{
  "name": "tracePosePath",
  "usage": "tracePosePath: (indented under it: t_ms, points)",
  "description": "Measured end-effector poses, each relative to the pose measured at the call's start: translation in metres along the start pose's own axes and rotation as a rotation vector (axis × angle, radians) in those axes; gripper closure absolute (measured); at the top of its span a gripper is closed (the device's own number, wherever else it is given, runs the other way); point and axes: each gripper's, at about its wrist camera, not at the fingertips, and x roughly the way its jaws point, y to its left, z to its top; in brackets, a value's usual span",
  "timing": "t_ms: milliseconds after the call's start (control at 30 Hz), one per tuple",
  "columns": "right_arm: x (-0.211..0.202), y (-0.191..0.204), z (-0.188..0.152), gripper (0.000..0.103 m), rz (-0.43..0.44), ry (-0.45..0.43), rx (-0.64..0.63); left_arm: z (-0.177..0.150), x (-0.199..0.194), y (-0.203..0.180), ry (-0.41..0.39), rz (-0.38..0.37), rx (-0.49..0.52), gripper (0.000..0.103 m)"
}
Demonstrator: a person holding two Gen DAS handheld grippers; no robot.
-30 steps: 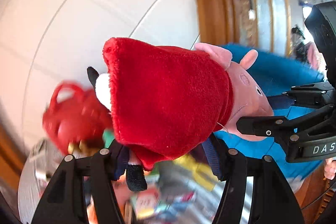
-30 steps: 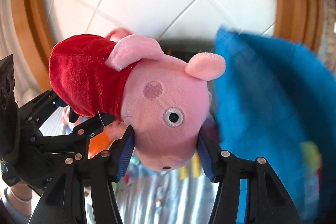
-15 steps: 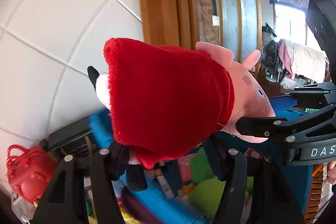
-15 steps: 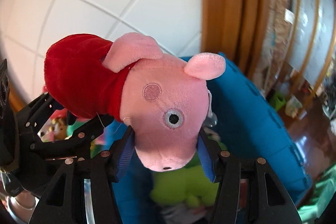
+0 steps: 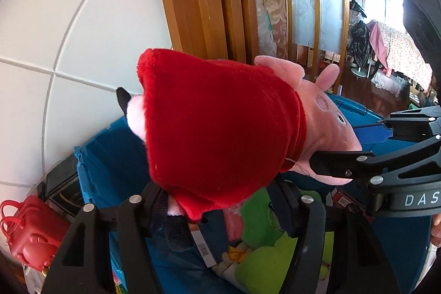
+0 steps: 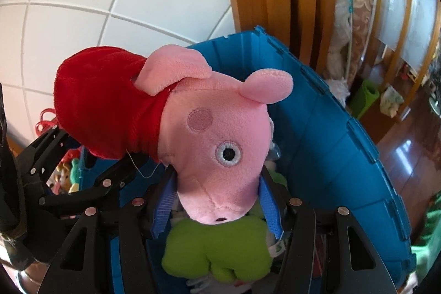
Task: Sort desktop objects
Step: 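Lift the pig plush with both tools over the blue bin and release, then move both open tools back over the pile on the bed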
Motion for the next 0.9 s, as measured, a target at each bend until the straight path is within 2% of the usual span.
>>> tracePosePath:
  t_ms: [133, 300, 500, 633, 700, 800, 900]
  points:
    - [0.008, -0.006, 0.005, 0.046, -0.024, 0.005, 0.018, -0.001, 0.006, 0.000, 0.024, -0.001, -0.020, 0.036]
    - [0.014, -0.005, 0.009, 0.046, -0.075, -0.006, 0.004, -0.007, 0.002, -0.003, 0.010, 0.023, 0.014, 0.036]
    - [0.011, 0.000, 0.009, 0.046, -0.075, -0.017, -0.004, -0.006, -0.008, 0.003, -0.010, 0.028, 0.009, 0.036]
    - [-0.004, 0.016, 0.005, 0.046, -0.044, -0.042, -0.015, -0.010, -0.029, 0.016, -0.048, 0.020, -0.021, 0.036]
    - [-0.014, 0.028, 0.002, 0.045, -0.020, -0.060, -0.029, -0.016, -0.045, 0.025, -0.079, 0.034, -0.040, 0.030]
    - [-0.028, 0.050, -0.005, 0.037, 0.027, -0.084, -0.057, -0.031, -0.073, 0.041, -0.130, 0.059, -0.080, 0.025]
    - [-0.043, 0.078, -0.014, 0.031, 0.073, -0.112, -0.098, -0.052, -0.103, 0.059, -0.171, 0.115, -0.136, 0.024]
